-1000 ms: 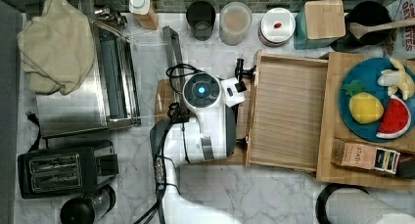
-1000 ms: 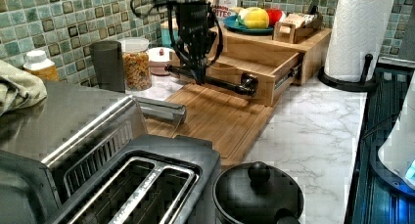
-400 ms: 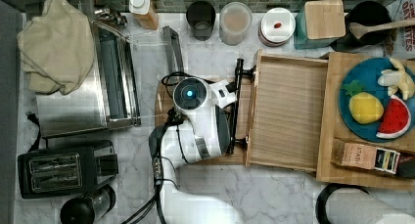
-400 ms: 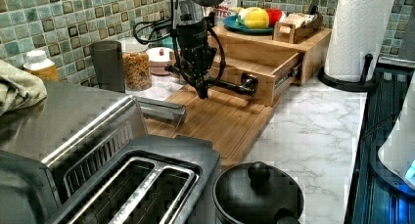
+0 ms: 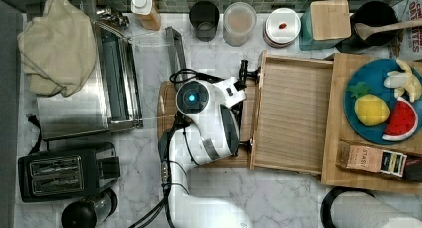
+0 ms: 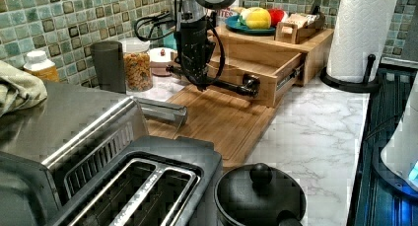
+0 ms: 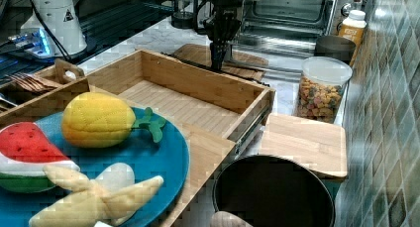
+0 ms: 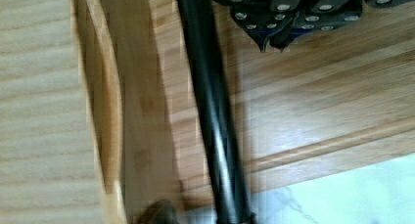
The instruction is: Close the drawer.
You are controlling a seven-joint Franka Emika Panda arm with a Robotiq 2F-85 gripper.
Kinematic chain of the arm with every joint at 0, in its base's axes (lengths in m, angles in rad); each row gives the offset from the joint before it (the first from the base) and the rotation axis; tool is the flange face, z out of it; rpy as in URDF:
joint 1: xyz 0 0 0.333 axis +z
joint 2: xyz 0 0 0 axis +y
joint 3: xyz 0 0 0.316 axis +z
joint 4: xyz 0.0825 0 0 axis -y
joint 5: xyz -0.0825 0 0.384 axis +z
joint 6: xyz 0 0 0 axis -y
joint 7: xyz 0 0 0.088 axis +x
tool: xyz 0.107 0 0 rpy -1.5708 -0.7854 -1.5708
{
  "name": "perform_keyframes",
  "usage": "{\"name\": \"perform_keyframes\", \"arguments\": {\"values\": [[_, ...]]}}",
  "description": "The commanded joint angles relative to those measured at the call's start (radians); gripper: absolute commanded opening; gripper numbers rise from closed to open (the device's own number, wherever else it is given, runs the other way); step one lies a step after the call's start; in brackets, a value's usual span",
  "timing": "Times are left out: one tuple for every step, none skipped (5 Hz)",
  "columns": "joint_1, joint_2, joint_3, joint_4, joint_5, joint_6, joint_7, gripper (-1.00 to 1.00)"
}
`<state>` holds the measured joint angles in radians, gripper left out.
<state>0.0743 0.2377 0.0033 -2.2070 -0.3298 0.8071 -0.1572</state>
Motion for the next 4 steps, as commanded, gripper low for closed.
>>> {"name": "perform_keyframes", "arguments": {"values": [[-0.035, 0.053, -0.038, 0.082, -0.036, 0.015, -0.061, -1.0], [-0.058, 0.068, -0.049, 0.147, -0.049, -0.119, -0.135, -1.0], [-0.075, 0.019, -0.089, 0.083, -0.148, -0.077, -0.148, -1.0], [-0.132, 0.011, -0.123, 0.037, -0.228, 0.036, -0.22, -1.0]]}}
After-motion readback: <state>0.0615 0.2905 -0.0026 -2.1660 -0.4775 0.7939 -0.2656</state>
